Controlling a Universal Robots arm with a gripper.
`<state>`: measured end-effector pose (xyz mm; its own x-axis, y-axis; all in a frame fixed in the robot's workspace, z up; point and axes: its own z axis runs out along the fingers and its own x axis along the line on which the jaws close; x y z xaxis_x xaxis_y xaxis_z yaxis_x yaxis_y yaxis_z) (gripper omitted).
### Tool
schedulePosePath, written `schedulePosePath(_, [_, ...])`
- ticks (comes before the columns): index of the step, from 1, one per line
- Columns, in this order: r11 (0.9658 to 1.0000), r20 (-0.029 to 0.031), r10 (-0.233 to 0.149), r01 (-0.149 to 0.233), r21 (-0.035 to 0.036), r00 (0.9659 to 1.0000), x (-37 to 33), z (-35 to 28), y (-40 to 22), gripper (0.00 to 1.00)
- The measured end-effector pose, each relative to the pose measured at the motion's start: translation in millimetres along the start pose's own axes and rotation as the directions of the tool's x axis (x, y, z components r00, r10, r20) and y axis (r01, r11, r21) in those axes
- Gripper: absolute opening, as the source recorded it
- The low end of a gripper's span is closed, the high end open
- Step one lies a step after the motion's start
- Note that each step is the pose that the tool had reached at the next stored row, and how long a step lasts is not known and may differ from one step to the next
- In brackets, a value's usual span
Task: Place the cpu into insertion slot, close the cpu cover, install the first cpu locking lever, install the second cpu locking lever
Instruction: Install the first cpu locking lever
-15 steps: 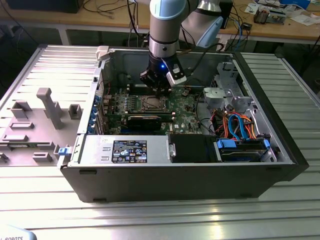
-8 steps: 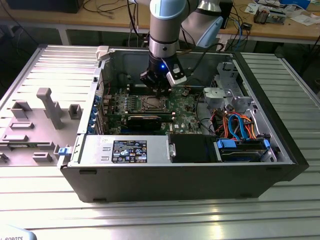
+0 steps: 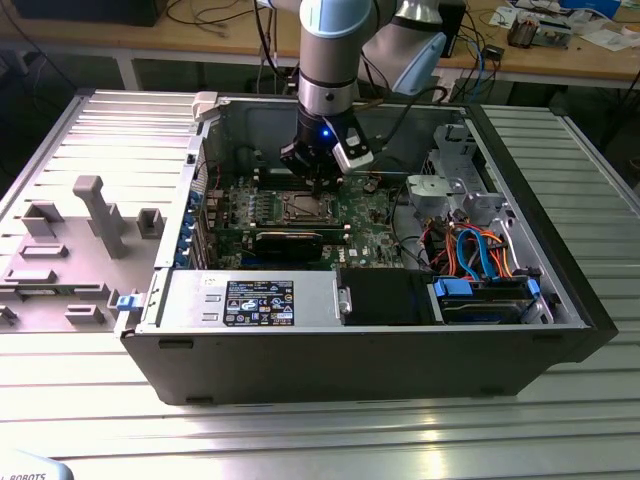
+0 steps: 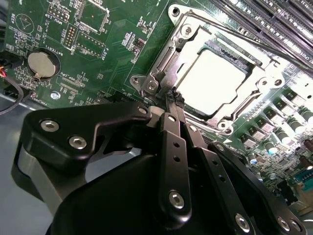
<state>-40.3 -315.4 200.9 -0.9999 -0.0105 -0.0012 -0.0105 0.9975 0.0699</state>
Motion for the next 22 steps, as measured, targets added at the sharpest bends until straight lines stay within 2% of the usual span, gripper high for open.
schedulePosePath(3, [1.0000,-0.0001,0.000,0.000,0.0016,1.0000,0.0,1.6,0.4,0.11])
schedulePosePath(4, [1.0000,-0.0003,0.000,0.000,-0.0020,1.0000,0.2,1.2,0.1,0.11])
schedulePosePath(5, [1.0000,-0.0006,0.000,0.000,-0.0077,1.0000,0.3,1.0,-0.1,0.11])
schedulePosePath(7, [0.9997,-0.0023,0.000,0.000,-0.0264,1.0000,0.7,0.5,-0.5,0.11])
schedulePosePath(9, [0.9993,-0.0021,0.000,0.000,-0.0375,1.0000,0.7,0.6,-0.4,0.11])
schedulePosePath(11, [0.9983,0.0011,0.000,0.000,-0.0585,1.0000,0.0,1.9,0.5,0.11])
schedulePosePath(12, [0.9979,0.0009,0.000,0.000,-0.0645,1.0000,-0.1,1.9,0.6,0.11])
schedulePosePath(14, [0.9977,0.0018,0.000,0.000,-0.0682,1.0000,-0.2,-0.4,1.1,0.11])
schedulePosePath(17, [0.9978,0.0010,0.000,0.000,-0.0666,1.0000,-0.1,-9.8,1.5,0.11])
schedulePosePath(20, [0.9979,0.0008,0.000,0.000,-0.0653,1.0000,-0.1,-10.9,1.0,0.11])
schedulePosePath(22, [0.9979,0.0009,0.000,0.000,-0.0654,1.0000,0.0,-11.2,-4.9,0.11])
